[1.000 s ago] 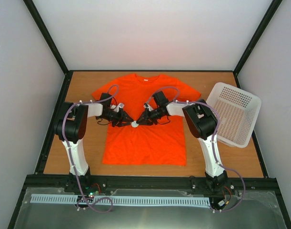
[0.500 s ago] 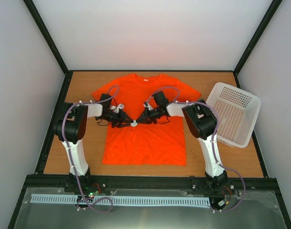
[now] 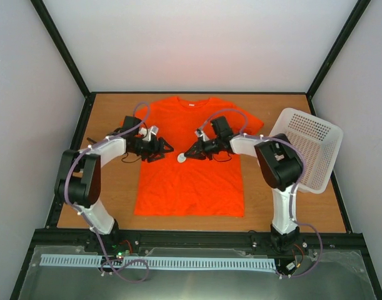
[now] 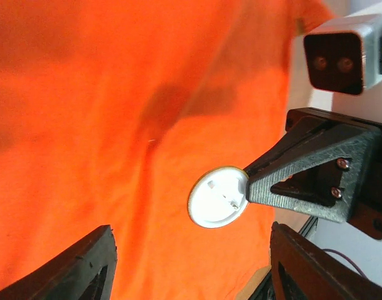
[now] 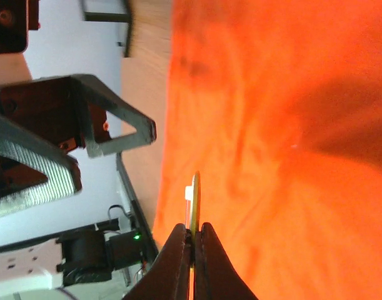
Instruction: Pin the brooch onto the clothing
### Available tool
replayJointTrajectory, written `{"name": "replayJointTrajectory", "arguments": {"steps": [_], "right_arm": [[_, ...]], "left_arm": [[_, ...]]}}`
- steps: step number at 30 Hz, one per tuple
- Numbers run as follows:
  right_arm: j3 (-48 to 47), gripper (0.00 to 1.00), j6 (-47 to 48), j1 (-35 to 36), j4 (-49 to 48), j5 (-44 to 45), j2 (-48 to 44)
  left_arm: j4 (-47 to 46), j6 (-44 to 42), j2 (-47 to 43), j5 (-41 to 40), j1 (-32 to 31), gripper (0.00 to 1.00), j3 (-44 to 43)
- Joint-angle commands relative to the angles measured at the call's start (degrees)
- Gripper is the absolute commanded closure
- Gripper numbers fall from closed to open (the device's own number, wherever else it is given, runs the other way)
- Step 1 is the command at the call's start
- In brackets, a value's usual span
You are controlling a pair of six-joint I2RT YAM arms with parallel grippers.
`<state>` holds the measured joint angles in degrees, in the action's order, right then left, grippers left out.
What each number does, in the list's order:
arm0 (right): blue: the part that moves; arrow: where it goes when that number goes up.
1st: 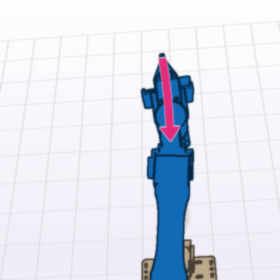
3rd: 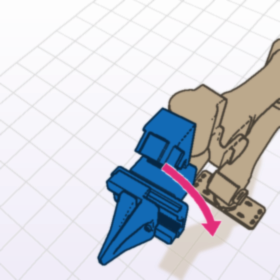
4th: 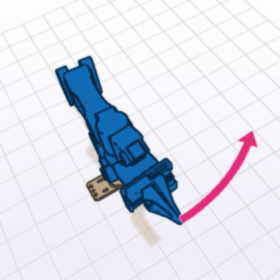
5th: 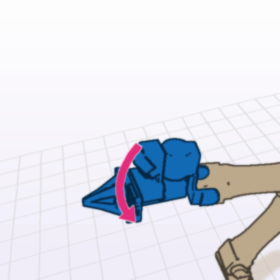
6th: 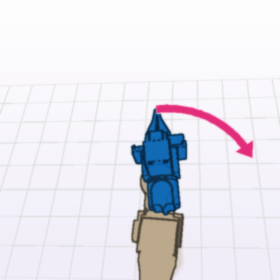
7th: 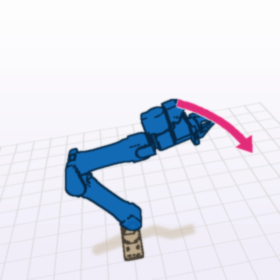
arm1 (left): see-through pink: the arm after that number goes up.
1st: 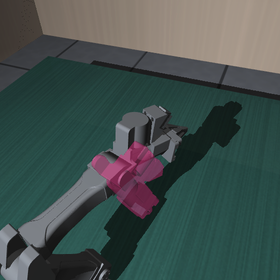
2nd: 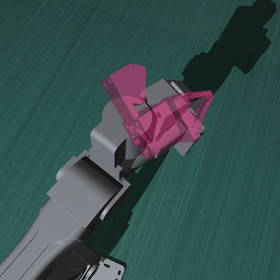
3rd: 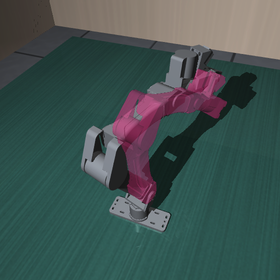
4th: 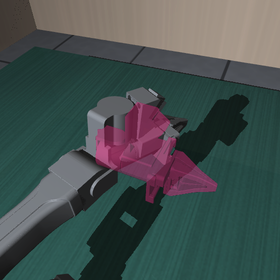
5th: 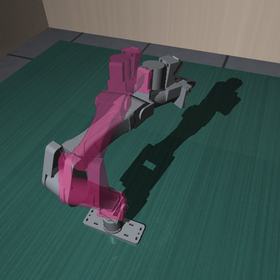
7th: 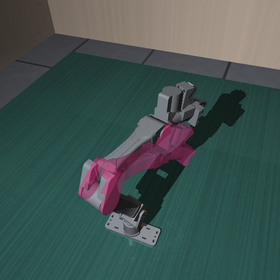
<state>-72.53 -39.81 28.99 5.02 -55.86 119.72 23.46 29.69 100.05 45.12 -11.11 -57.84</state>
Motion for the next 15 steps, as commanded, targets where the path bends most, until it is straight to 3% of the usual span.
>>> {"name": "replayJointTrajectory", "arguments": {"steps": [1, 5, 9, 12, 15], "right_arm": [[5.09, 0.97, 2.48, -2.62, -6.42, -4.25, -9.18], [9.26, 0.97, 3.81, -4.25, -11.10, -6.47, -20.32], [6.19, 0.97, 5.98, -5.54, -5.99, -5.49, -31.87], [3.92, 0.97, 4.12, -5.96, -7.12, -5.63, -38.05], [2.36, 0.97, 0.22, -6.05, -10.67, -6.88, -40.54]], "left_arm": [[-1.35, -1.82, -8.26, 0.11, -0.40, 0.32, -0.41], [-9.10, 2.87, -16.08, 6.80, -0.49, 0.32, 0.08], [-22.87, 12.64, -24.44, 14.48, -0.62, 0.28, -0.09], [-31.38, 20.66, -25.91, 18.37, -2.29, 0.26, -1.82], [-34.15, 23.75, -24.23, 20.49, -6.45, 0.26, -7.21]]}}
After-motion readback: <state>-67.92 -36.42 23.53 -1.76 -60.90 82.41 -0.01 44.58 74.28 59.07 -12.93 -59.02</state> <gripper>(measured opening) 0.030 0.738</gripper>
